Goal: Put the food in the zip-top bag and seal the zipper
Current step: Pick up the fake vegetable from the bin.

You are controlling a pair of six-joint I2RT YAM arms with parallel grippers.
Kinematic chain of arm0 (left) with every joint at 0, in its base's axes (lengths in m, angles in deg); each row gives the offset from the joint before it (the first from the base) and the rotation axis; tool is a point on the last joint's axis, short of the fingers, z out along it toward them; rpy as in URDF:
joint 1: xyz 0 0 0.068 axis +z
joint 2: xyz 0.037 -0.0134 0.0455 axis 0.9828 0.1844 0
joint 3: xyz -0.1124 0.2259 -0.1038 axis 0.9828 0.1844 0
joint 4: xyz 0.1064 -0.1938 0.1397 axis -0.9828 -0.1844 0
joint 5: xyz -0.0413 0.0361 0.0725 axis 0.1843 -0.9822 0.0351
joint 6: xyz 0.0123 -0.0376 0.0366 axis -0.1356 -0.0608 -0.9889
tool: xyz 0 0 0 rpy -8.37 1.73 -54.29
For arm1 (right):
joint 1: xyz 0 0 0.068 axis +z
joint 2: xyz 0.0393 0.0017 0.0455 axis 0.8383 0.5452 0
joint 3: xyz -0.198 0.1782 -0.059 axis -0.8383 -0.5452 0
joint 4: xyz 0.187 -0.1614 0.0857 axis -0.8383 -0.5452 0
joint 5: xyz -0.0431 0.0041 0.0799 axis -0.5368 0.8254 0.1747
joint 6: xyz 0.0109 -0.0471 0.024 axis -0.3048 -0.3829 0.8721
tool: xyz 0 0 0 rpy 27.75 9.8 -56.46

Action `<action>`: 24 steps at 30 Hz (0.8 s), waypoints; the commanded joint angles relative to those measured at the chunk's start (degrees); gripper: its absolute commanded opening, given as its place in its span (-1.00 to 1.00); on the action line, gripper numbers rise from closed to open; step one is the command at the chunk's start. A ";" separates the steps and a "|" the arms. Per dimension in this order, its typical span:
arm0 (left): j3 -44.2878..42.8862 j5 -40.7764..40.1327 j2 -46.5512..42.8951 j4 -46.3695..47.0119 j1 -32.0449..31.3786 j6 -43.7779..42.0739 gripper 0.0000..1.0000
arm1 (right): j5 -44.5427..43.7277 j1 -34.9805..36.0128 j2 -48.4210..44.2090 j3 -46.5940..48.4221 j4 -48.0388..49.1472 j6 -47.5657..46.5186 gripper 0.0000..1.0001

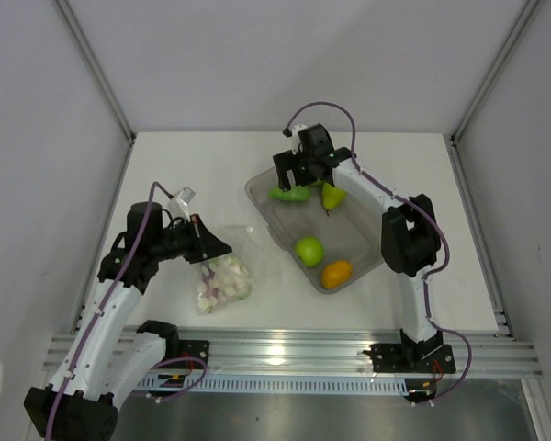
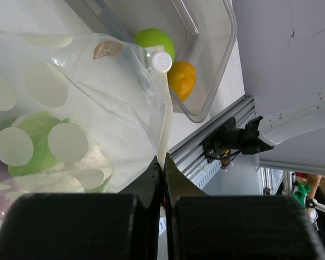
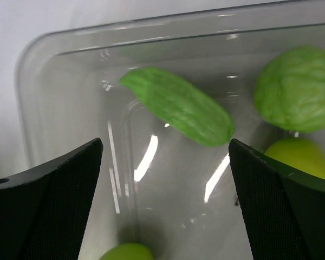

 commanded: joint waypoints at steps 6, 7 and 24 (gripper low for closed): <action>2.67 3.27 0.54 4.11 -0.20 0.07 -0.99 | -5.42 -0.31 9.89 9.57 -2.46 -17.10 0.99; 2.85 3.18 0.62 4.54 -0.11 -0.02 -0.99 | -5.34 -0.22 10.50 10.18 -2.73 -18.76 0.99; 3.73 5.03 3.79 7.36 -0.20 -0.55 -0.99 | 1.51 0.57 16.49 14.85 -8.36 -25.46 0.95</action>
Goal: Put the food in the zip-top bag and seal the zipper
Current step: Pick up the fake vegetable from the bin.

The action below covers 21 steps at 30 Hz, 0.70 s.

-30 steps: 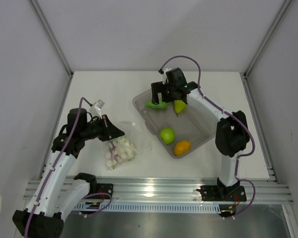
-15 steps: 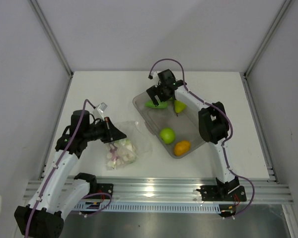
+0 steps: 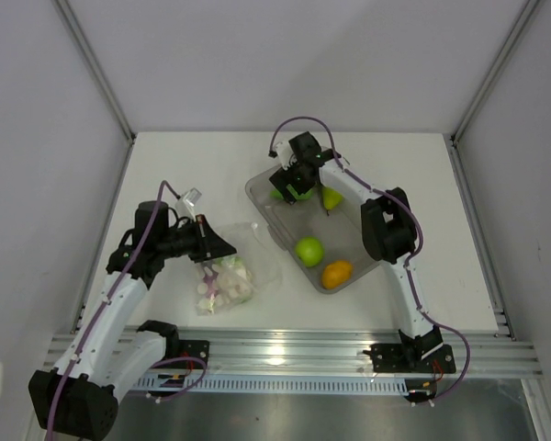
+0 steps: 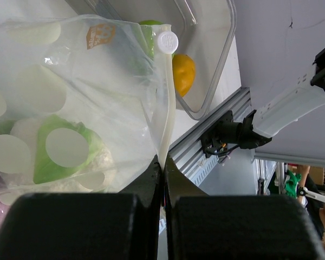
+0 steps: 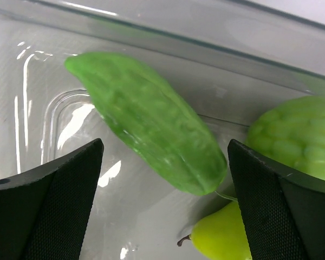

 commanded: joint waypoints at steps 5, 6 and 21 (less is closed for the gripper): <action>0.54 1.51 0.40 2.29 -0.11 -0.63 -0.99 | 2.11 1.53 1.34 2.43 -2.15 -0.73 0.82; 0.54 1.51 0.49 2.20 -0.19 -0.64 -0.99 | 2.28 1.53 1.43 2.52 -2.42 -0.73 0.76; 0.10 -0.25 -0.13 0.01 -0.19 -1.34 -0.99 | 2.63 0.75 -3.48 -2.92 1.61 7.87 -0.55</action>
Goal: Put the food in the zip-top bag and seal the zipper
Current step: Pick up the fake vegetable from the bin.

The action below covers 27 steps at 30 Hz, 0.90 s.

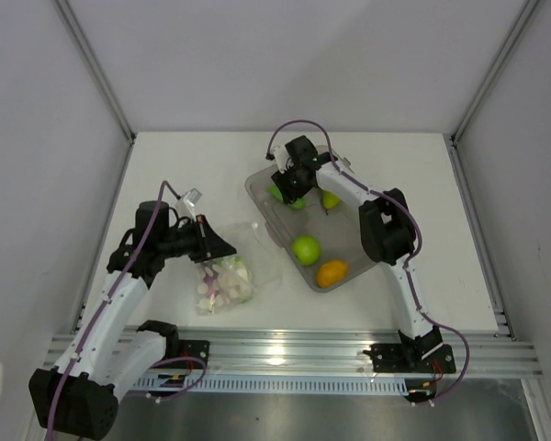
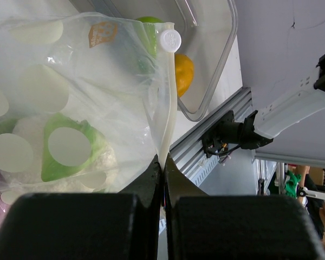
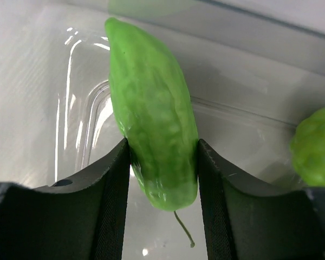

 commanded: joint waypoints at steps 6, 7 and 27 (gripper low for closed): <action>0.23 -0.27 -0.58 0.64 -0.20 -0.37 -0.99 | 2.80 -1.29 -13.30 -10.83 7.39 9.41 -0.76; 0.40 -0.27 -0.76 0.56 -0.20 -0.20 -0.99 | 2.97 -1.21 -16.10 -13.19 8.18 9.94 -0.77; -0.30 -1.85 -0.32 1.52 -0.20 1.91 -0.99 | -1.32 14.87 -55.04 -37.38 2.13 43.86 -0.71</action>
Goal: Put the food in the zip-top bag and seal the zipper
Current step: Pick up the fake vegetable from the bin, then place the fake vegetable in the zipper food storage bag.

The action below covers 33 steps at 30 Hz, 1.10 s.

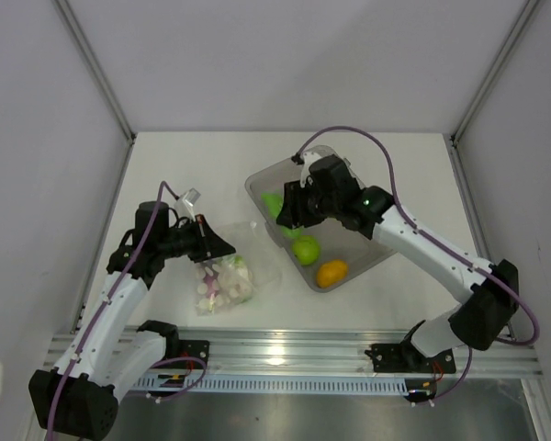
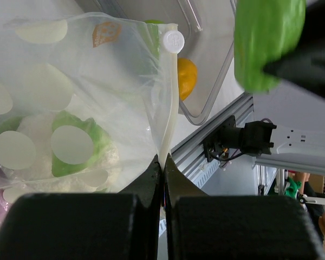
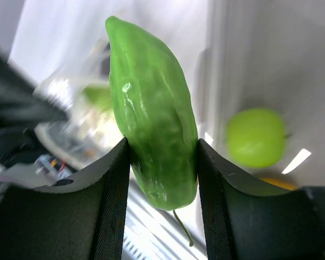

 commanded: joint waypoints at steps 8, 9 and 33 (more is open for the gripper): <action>-0.58 -0.87 -0.37 0.38 -0.20 0.60 -0.99 | 0.16 10.67 -11.54 -6.26 -1.61 10.93 -0.74; -0.76 -0.96 -0.37 0.21 -0.20 0.60 -0.99 | 0.51 11.46 -11.27 -6.35 -2.04 10.93 -0.74; -1.20 -0.43 -4.50 -3.13 -0.20 1.30 -0.99 | -4.59 16.30 8.06 3.48 -3.37 8.38 -0.75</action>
